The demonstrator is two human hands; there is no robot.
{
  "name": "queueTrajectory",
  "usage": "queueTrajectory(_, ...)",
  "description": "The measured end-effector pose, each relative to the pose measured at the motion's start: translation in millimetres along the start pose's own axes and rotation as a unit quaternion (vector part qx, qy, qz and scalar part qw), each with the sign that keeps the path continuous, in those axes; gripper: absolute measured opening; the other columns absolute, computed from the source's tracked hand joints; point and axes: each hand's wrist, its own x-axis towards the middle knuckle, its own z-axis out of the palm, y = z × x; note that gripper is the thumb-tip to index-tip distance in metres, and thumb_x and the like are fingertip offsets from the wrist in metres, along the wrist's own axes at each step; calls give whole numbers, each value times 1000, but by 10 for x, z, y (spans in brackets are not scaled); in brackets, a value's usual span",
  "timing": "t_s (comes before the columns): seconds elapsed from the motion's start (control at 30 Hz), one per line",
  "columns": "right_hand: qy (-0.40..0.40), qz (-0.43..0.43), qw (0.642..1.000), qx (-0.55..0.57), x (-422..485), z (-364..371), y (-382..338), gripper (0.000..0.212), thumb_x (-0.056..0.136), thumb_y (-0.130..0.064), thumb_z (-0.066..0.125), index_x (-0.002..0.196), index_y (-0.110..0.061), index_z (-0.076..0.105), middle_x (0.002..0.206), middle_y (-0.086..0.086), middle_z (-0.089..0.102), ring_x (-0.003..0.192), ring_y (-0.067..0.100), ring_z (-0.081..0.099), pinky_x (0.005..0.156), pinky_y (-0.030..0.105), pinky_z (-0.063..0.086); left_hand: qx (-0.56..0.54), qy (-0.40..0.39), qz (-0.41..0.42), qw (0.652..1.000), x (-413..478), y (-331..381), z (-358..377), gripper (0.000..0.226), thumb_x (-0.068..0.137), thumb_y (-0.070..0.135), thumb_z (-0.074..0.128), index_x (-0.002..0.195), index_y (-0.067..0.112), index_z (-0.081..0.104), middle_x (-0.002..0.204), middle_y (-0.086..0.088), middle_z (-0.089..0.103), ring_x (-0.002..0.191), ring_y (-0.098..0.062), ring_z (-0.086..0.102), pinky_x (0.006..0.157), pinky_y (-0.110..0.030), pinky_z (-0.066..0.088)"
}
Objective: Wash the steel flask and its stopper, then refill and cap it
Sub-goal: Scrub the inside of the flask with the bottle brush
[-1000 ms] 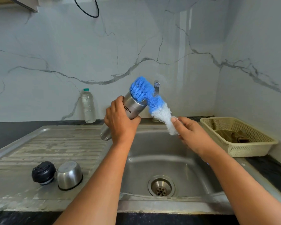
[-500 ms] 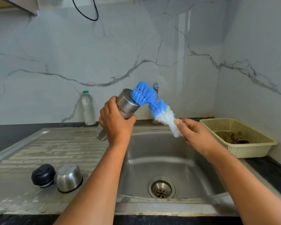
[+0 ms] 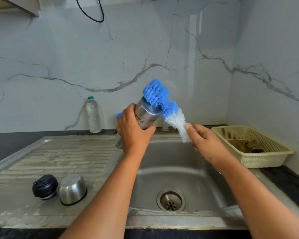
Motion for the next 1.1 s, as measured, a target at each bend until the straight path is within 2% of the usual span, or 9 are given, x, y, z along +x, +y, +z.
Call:
queueTrajectory(0.17,18,10,999,38,-38,-177,-43,37,101,-41,57,68,-24,57,53,-15,37,40,1,34,42,10,29,-56,23,-60,996,71,-36,-54,78,61,18,85,132,18,52,115,8,54,107,-27,54,91,-58,51)
queueTrajectory(0.3,7,15,1000,20,-25,-19,-44,38,104,-39,53,68,-29,61,55,-14,38,47,3,33,45,14,31,-84,-11,-36,996,-18,45,-44,78,60,15,87,131,18,54,107,16,53,105,-23,55,87,-54,54)
queueTrajectory(0.37,10,32,999,40,-21,-39,-51,36,104,-40,54,74,-21,60,56,-11,36,47,6,30,43,15,29,-100,-29,-34,994,-40,69,-23,78,59,15,88,130,18,55,107,15,55,105,-23,56,86,-51,55)
queueTrajectory(0.43,9,53,996,71,-34,-155,-63,38,102,-42,57,77,-14,56,58,-7,33,44,6,25,39,17,25,-120,-23,-43,992,-13,64,-24,76,59,13,87,128,19,55,111,9,59,103,-23,58,84,-47,56)
queueTrajectory(0.53,-9,67,994,81,-52,-233,-71,36,99,-44,57,70,-24,55,58,-5,32,43,8,23,39,17,21,-148,-15,-50,988,11,60,-37,74,60,9,87,127,19,55,112,7,60,98,-19,59,79,-36,55)
queueTrajectory(0.67,-11,67,993,96,-28,-111,-53,33,102,-44,56,75,-24,53,59,-4,30,49,12,20,44,20,17,-165,-79,-50,982,-104,144,3,75,58,22,86,126,24,54,112,5,64,99,-21,62,77,-31,53)
queueTrajectory(0.73,-17,75,992,101,-41,-150,-74,33,100,-45,57,75,-24,55,58,-5,30,49,12,19,43,19,17,-185,-89,-86,975,-105,170,-5,72,59,21,88,121,31,52,109,7,65,94,-14,64,73,-23,53)
queueTrajectory(0.83,-37,91,991,89,-64,-267,-69,37,101,-43,56,90,-7,56,57,-4,30,49,12,19,43,20,16,-226,-76,-140,961,-46,149,-60,66,68,6,88,117,29,50,105,7,64,82,-4,63,63,-11,49)
queueTrajectory(1.1,-29,87,994,63,-30,-233,-32,41,100,-47,57,94,-7,61,56,-5,32,47,12,21,41,20,21,-254,-135,-204,936,-87,129,-25,60,72,9,88,117,27,52,99,7,66,88,-13,68,74,-28,53)
